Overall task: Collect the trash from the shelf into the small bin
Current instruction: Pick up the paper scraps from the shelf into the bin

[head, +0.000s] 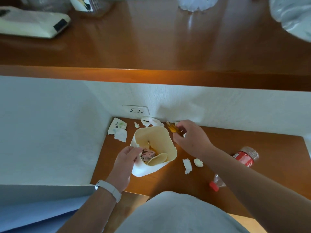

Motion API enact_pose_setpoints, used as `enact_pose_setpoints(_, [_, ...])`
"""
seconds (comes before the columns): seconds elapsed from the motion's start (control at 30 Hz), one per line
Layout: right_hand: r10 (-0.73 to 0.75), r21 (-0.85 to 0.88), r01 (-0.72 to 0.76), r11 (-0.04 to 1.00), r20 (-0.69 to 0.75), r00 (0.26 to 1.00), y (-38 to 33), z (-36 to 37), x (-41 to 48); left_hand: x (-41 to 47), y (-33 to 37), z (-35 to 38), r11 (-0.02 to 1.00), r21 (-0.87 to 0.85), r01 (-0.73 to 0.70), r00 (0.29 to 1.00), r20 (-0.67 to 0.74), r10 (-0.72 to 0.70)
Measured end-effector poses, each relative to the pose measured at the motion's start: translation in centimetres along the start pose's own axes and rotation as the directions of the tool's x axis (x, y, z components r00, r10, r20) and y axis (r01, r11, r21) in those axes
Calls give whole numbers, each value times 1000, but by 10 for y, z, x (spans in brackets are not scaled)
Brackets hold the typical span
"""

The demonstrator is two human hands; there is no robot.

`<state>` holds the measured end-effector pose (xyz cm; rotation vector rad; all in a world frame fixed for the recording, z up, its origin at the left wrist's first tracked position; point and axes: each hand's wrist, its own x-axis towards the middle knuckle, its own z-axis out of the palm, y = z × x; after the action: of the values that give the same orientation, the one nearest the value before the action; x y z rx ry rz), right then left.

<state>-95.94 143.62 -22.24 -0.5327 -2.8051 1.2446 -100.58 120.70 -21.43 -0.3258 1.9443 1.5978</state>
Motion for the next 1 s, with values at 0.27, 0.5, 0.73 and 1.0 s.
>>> enact_pose_setpoints(0.27, [-360,-309,448,839,303,883,-47,44,-1,-5,-5,-19,1000,20,-9,1000,29,9])
enact_pose_setpoints(0.5, [-476,-371,598,711,372,797,-57,71,9,-16,-15,-28,999,24,-24,999,25,23])
enact_pose_setpoints(0.73, [-459,-335,518,787,242,855,-31,50,5,-9,-28,-35,1000,2,-28,999,-29,29])
enact_pose_setpoints(1.0, [108,-370,-66,926,92,990,65,26,35,-3,-26,-34,998,62,-4,1000,-30,6])
